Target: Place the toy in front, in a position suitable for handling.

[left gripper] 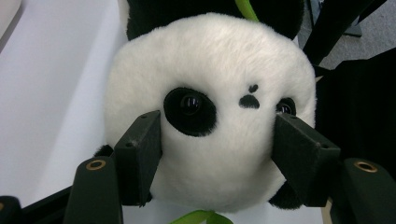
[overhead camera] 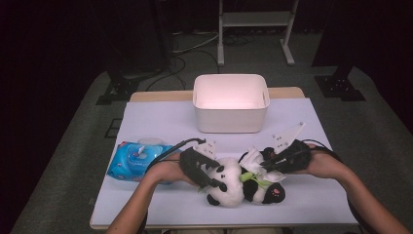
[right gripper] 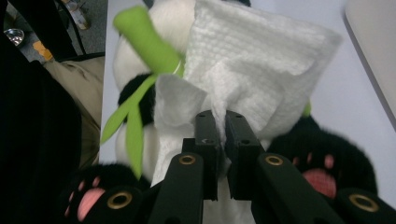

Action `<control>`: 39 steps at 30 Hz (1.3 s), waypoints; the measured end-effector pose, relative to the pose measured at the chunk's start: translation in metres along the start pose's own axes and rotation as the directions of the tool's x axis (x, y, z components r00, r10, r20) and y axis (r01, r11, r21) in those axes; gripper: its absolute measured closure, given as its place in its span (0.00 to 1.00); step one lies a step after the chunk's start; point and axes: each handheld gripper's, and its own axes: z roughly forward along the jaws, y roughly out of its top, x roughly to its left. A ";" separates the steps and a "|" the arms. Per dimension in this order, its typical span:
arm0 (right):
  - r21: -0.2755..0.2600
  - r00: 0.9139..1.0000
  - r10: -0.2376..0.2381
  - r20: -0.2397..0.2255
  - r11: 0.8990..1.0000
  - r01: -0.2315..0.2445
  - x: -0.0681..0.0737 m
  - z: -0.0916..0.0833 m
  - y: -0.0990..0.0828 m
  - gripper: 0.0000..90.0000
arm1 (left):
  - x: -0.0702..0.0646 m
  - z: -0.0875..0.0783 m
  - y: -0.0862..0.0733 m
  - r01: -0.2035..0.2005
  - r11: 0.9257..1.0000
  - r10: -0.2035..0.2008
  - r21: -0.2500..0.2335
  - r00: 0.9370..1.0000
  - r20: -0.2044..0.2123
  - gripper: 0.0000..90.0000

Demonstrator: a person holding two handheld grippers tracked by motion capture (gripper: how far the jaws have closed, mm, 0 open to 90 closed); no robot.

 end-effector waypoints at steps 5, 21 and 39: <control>0.014 1.000 0.023 0.010 1.000 -0.023 0.001 -0.005 -0.014 0.93 | 0.001 0.000 0.001 -0.016 1.000 0.016 0.008 1.000 -0.006 0.37; -0.023 1.000 0.008 -0.019 1.000 -0.008 0.004 0.000 -0.004 0.93 | 0.006 0.003 -0.001 -0.005 1.000 0.005 0.000 1.000 -0.008 0.34; -0.006 0.998 0.052 -0.038 0.999 -0.052 0.009 -0.004 -0.027 0.94 | 0.009 0.004 -0.001 0.001 1.000 -0.001 0.000 1.000 -0.010 0.30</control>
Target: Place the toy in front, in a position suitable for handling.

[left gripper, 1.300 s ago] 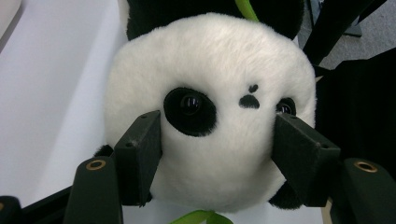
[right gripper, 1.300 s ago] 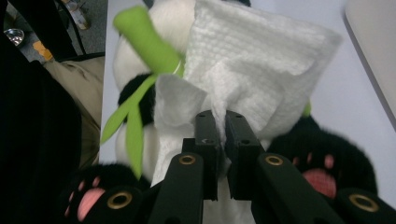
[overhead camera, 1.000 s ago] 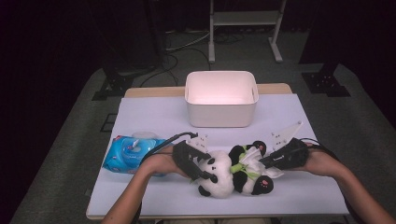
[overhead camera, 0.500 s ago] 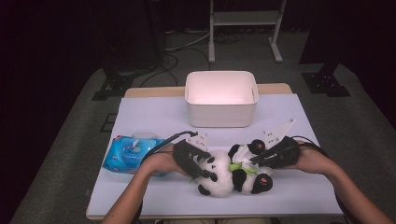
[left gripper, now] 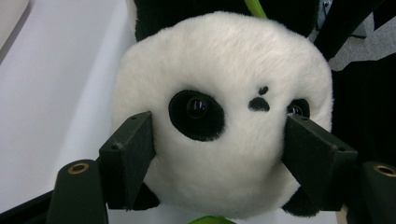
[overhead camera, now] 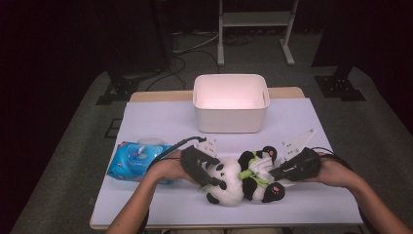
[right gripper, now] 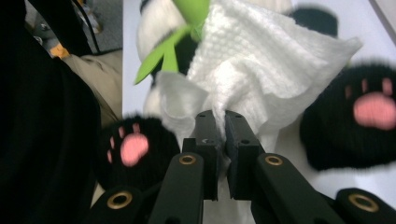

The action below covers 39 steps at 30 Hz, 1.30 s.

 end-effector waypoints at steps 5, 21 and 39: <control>-0.014 1.000 0.014 -0.003 1.000 -0.014 0.000 -0.003 -0.010 0.94 | 0.000 0.001 0.001 -0.002 1.000 0.002 0.003 1.000 0.004 0.30; -0.058 0.999 -0.028 0.022 0.998 0.030 -0.012 0.002 0.021 0.94 | -0.001 0.001 0.001 -0.015 1.000 0.015 0.008 1.000 0.003 0.31; -0.062 0.992 0.115 0.053 0.992 -0.112 -0.021 0.001 -0.039 0.94 | -0.001 0.000 0.001 -0.014 1.000 0.014 0.007 1.000 0.009 0.31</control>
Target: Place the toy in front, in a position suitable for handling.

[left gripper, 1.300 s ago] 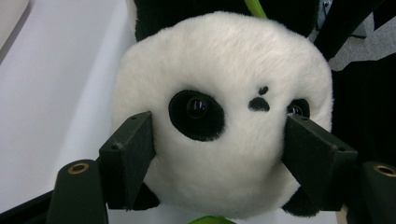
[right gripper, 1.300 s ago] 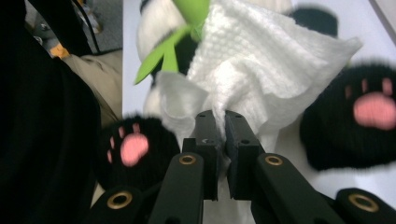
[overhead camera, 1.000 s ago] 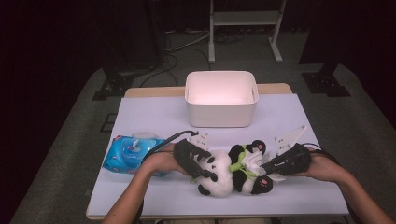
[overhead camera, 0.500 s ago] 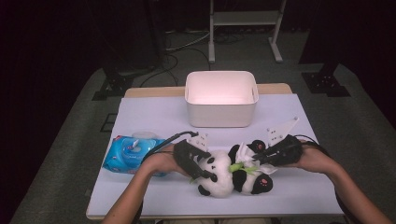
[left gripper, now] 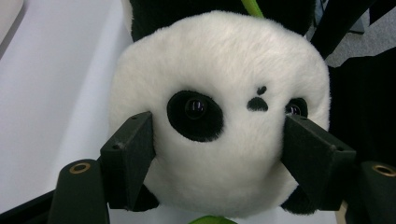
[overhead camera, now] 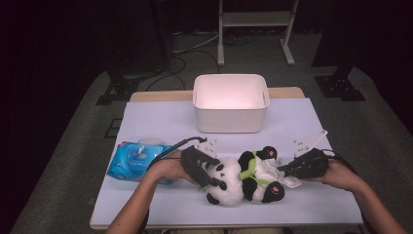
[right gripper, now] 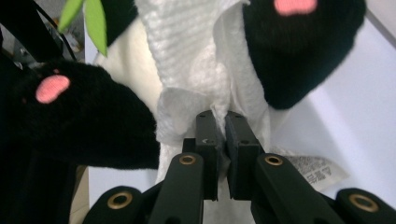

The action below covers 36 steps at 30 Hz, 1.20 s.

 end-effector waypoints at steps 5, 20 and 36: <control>-0.020 1.000 -0.003 0.001 1.000 0.003 0.002 -0.003 0.005 0.94 | 0.000 0.000 0.000 -0.010 1.000 0.010 -0.001 1.000 0.007 0.31; 0.003 0.993 -0.118 -0.015 0.993 0.118 0.008 0.007 0.058 0.94 | -0.003 0.000 0.000 -0.018 1.000 0.018 -0.002 1.000 0.000 0.31; -0.034 0.993 -0.108 0.048 0.993 0.110 0.006 -0.027 0.071 0.94 | -0.003 -0.001 -0.002 -0.020 1.000 0.020 -0.015 1.000 0.001 0.31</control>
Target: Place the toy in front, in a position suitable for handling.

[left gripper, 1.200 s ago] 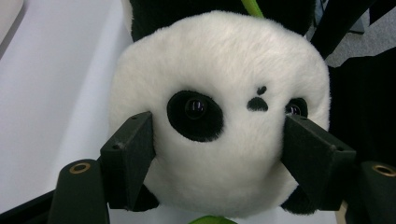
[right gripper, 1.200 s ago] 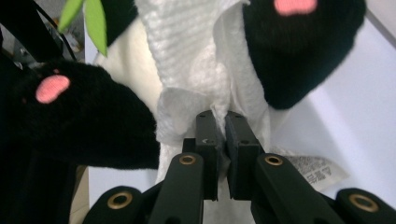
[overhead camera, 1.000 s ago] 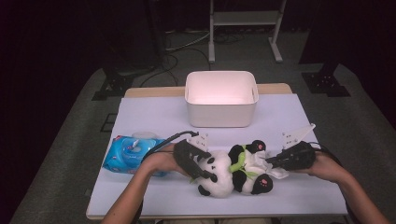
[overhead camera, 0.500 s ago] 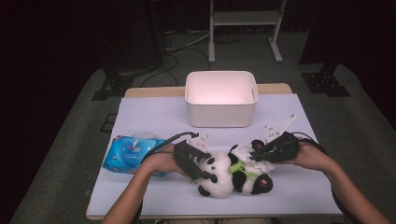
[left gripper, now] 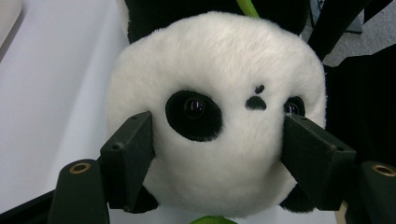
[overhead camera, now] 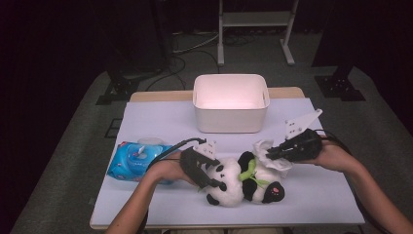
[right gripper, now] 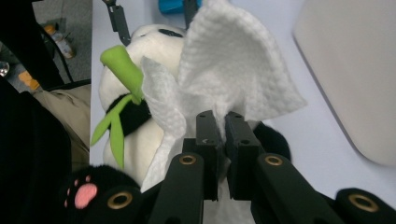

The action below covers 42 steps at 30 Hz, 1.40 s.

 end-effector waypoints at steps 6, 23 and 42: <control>-0.009 0.999 0.043 0.034 0.999 -0.042 -0.006 -0.015 -0.015 0.94 | 0.000 0.000 0.001 -0.002 1.000 0.002 0.004 1.000 0.000 0.31; 0.019 0.998 -0.008 -0.056 1.000 0.009 -0.001 0.024 0.012 0.94 | -0.002 0.001 0.002 -0.008 1.000 0.008 0.000 1.000 0.005 0.31; 0.061 0.994 -0.039 -0.099 0.997 0.045 0.001 0.050 0.028 0.94 | -0.003 0.000 0.003 -0.006 1.000 0.006 0.013 1.000 0.008 0.30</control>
